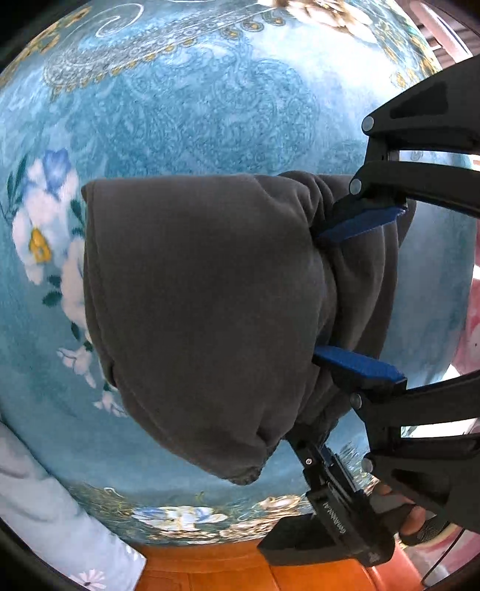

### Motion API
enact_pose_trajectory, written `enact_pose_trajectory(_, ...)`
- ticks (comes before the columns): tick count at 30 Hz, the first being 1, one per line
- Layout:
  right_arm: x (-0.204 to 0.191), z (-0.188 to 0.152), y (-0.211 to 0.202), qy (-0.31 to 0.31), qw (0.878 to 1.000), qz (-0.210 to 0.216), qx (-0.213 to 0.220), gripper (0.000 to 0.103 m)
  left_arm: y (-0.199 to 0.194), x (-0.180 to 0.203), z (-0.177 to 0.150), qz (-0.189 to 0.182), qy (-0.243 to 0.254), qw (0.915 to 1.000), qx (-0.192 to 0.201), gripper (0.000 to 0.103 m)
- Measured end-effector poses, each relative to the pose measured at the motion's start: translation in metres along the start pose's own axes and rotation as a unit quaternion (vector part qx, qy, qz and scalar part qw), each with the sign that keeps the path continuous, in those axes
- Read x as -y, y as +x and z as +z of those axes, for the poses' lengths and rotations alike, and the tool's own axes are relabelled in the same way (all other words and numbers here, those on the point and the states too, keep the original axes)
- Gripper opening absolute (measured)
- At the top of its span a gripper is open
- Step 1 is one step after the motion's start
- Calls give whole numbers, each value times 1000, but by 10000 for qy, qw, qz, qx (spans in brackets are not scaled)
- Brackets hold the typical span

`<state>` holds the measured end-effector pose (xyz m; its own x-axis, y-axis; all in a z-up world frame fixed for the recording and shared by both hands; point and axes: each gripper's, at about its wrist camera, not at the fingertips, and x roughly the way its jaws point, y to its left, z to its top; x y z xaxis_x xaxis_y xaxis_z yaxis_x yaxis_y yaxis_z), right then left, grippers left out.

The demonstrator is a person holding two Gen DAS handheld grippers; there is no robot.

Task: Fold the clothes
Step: 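Grasp the folded sweatpants with the right gripper while the left gripper grasps the waistband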

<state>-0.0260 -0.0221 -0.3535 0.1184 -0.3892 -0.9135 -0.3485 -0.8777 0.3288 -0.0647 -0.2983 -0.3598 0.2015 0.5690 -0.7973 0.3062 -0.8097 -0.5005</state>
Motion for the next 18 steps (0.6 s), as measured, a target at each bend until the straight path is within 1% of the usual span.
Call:
enact_pose_trajectory(2, 1, -4, -8, 61, 10000, 64, 44, 60, -12, 9, -4, -34, 254, 9997, -28, 40)
enact_pose_trajectory(4, 3, -11, -25, 96, 9992, 317, 209, 60, -27, 19, -8, -14, 668, 9977, 71, 41)
enact_pose_trajectory(5, 6, -14, -34, 73, 9986, 399, 337, 60, -32, 21, -8, 50, 808, 9966, 137, 46)
enact_pose_trajectory(6, 9, -17, -43, 46, 9978, 477, 469, 60, -36, 23, -7, 104, 925, 9955, 199, 57)
enact_pose_trajectory(7, 12, -20, -51, 20, 9967, 555, 600, 60, -37, 23, -3, 123, 972, 9949, 249, 64)
enact_pose_trajectory(8, 20, -19, -53, 108, 9965, 500, 656, 60, -36, 21, -1, 109, 965, 9949, 281, 69)
enact_pose_trajectory(10, 35, -17, -55, 299, 9960, 371, 755, 60, -28, 22, 8, 74, 861, 9961, 185, 70)
enact_pose_trajectory(12, 53, -11, -46, 713, 9946, 442, 614, 60, -17, 24, 15, 39, 777, 9970, 20, 74)
enact_pose_trajectory(13, 61, -6, -41, 855, 9934, 547, 533, 60, -11, 28, 16, -4, 789, 9969, -51, 75)
enact_pose_trajectory(15, 69, -1, -34, 973, 9911, 785, 459, 62, -5, 34, 18, -109, 906, 9957, -149, 82)
enact_pose_trajectory(16, 70, 0, -32, 996, 9902, 876, 439, 63, 0, 35, 21, -89, 953, 9952, -186, 83)
enact_pose_trajectory(18, 72, 1, -28, 994, 9892, 981, 443, 70, 7, 34, 24, -51, 981, 9949, -228, 85)
